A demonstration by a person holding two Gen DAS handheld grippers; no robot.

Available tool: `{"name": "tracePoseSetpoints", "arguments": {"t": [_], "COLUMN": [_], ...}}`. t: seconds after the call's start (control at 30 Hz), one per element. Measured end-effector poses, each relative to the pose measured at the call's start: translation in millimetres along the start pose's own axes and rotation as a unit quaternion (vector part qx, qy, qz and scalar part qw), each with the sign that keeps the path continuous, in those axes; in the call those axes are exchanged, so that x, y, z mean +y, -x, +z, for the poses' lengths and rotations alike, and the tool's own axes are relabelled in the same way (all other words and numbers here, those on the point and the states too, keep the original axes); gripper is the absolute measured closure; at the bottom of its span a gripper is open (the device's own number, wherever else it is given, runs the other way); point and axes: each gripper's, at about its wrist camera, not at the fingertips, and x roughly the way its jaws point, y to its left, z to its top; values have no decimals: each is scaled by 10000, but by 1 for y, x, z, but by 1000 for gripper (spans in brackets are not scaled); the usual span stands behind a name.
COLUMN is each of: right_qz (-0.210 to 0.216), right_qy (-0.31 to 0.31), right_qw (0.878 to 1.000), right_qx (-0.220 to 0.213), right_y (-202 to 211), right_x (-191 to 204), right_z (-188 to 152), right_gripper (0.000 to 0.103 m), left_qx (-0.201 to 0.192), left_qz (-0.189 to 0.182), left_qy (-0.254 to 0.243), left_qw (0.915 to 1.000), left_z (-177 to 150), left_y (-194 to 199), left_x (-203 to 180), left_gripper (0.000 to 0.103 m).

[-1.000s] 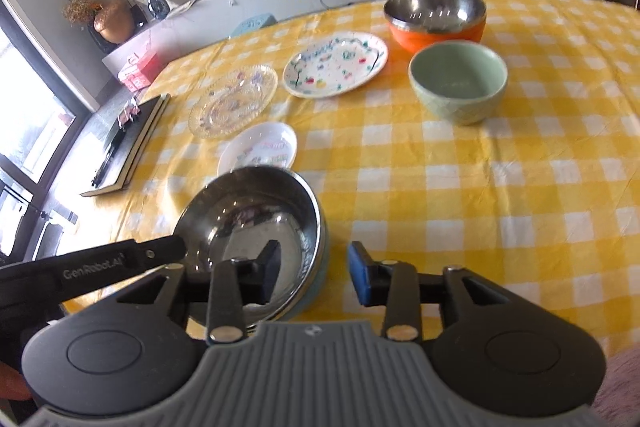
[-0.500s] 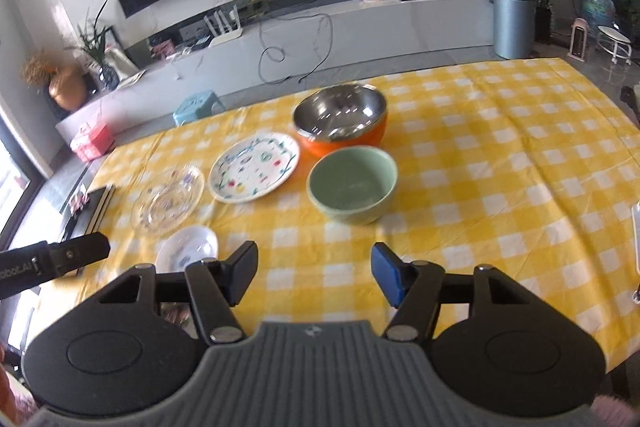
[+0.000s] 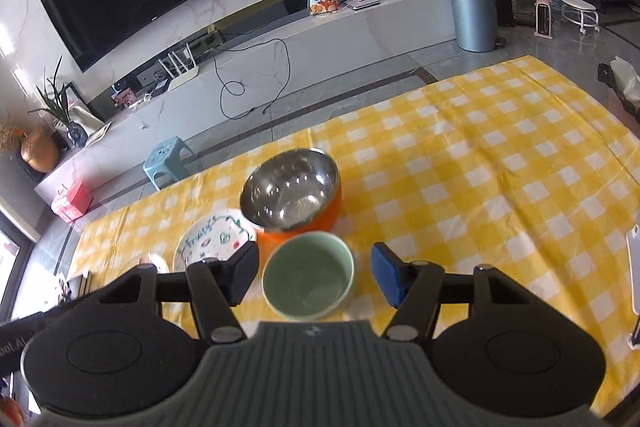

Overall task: Organize plates and bowls
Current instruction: 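Lift the blue steel bowl and carry it toward the orange steel bowl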

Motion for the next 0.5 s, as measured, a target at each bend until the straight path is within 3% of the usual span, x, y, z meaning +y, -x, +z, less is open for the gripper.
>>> {"name": "tracePoseSetpoints", "arguments": {"t": [0.13, 0.27, 0.5], "right_qz": [-120, -293, -632], "right_qy": [-4, 53, -24], "right_qw": [9999, 9994, 9969], "right_qx": [57, 188, 470], "right_y": [-24, -54, -108], "right_x": [7, 16, 13], "right_z": [16, 35, 54], "right_gripper": [41, 41, 42], "left_qx": [127, 228, 652], "left_qz": [128, 214, 265], "left_qy": [90, 194, 175], "left_qw": [9998, 9993, 9974], "left_z": [14, 32, 52], "left_y": [-24, -52, -108], "left_x": [0, 2, 0], "left_gripper": [43, 34, 33]}}
